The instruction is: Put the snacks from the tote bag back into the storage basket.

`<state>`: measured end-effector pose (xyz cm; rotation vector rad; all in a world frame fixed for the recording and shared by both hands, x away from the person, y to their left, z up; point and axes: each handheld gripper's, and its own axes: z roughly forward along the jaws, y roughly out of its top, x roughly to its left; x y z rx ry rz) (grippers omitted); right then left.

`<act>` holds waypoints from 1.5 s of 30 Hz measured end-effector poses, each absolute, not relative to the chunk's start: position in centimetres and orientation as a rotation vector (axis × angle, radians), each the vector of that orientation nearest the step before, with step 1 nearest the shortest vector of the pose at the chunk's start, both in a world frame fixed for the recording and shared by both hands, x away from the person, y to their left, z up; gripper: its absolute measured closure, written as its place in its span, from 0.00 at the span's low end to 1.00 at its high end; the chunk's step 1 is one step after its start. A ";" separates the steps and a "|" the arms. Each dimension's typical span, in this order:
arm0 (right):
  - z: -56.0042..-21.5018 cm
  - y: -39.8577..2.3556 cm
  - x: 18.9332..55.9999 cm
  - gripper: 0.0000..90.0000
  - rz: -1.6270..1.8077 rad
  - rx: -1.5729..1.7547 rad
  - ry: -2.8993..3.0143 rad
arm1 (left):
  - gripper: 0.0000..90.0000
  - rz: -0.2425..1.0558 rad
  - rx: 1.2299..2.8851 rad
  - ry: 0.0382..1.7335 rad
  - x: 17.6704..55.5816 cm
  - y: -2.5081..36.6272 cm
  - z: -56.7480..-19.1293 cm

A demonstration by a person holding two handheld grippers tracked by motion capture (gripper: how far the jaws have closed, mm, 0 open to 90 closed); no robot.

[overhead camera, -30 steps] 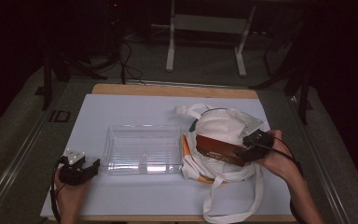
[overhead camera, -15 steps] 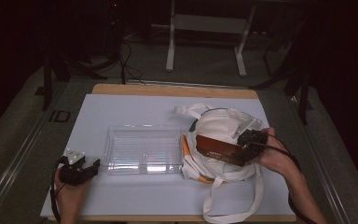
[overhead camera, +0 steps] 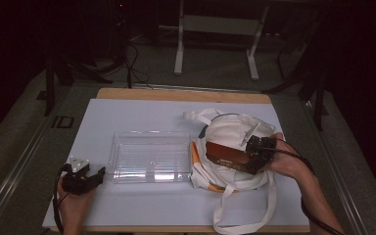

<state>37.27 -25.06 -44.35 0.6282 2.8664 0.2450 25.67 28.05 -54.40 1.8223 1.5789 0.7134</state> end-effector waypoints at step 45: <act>-45.0 -23.3 39.1 0.47 -0.032 0.475 3.035 | 0.43 0.704 1.825 1.577 25.7 28.1 -54.4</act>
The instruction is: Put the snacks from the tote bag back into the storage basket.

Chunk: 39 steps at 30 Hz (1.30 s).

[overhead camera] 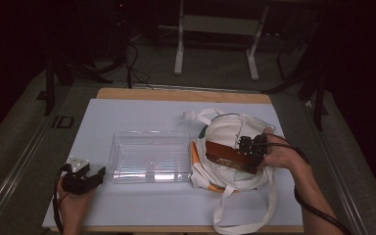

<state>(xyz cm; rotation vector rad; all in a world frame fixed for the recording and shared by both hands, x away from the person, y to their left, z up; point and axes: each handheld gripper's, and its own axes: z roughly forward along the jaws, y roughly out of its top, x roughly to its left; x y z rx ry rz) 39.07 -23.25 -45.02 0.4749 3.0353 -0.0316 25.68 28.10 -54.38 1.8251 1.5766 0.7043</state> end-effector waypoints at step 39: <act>-38.3 -25.4 37.8 0.47 0.160 0.398 2.950 | 0.43 0.707 1.824 1.577 25.7 28.1 -54.4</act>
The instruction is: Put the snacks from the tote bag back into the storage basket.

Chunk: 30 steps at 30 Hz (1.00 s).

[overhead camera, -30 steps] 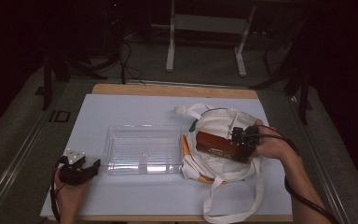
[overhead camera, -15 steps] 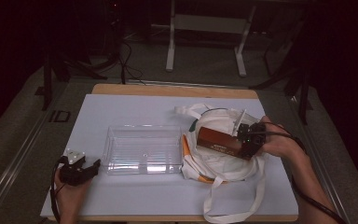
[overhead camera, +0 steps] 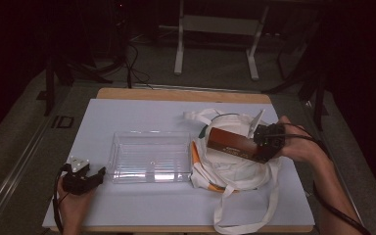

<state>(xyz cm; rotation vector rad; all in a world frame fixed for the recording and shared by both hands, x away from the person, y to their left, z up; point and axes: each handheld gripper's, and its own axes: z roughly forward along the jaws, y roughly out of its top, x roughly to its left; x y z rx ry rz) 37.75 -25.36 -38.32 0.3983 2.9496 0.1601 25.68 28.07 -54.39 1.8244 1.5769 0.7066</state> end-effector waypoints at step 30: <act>-34.7 -23.7 36.9 0.47 0.237 0.329 2.906 | 0.43 0.706 1.822 1.576 25.7 28.1 -54.4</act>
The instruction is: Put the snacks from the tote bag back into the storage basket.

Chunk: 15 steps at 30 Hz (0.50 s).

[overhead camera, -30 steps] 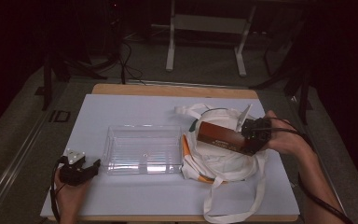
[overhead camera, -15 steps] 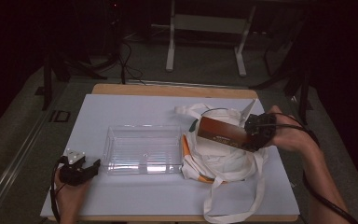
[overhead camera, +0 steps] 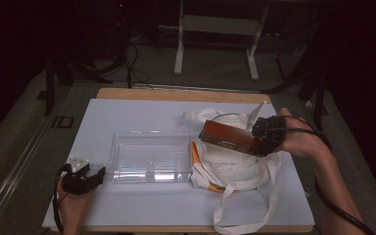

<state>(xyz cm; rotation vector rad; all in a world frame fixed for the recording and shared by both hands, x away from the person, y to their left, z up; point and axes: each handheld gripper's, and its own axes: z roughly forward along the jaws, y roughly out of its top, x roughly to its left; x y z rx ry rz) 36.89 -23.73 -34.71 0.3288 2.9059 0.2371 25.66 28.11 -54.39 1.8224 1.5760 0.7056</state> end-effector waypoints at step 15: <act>-34.9 -21.4 37.1 0.47 0.258 0.310 2.909 | 0.43 0.703 1.821 1.576 25.7 28.1 -54.4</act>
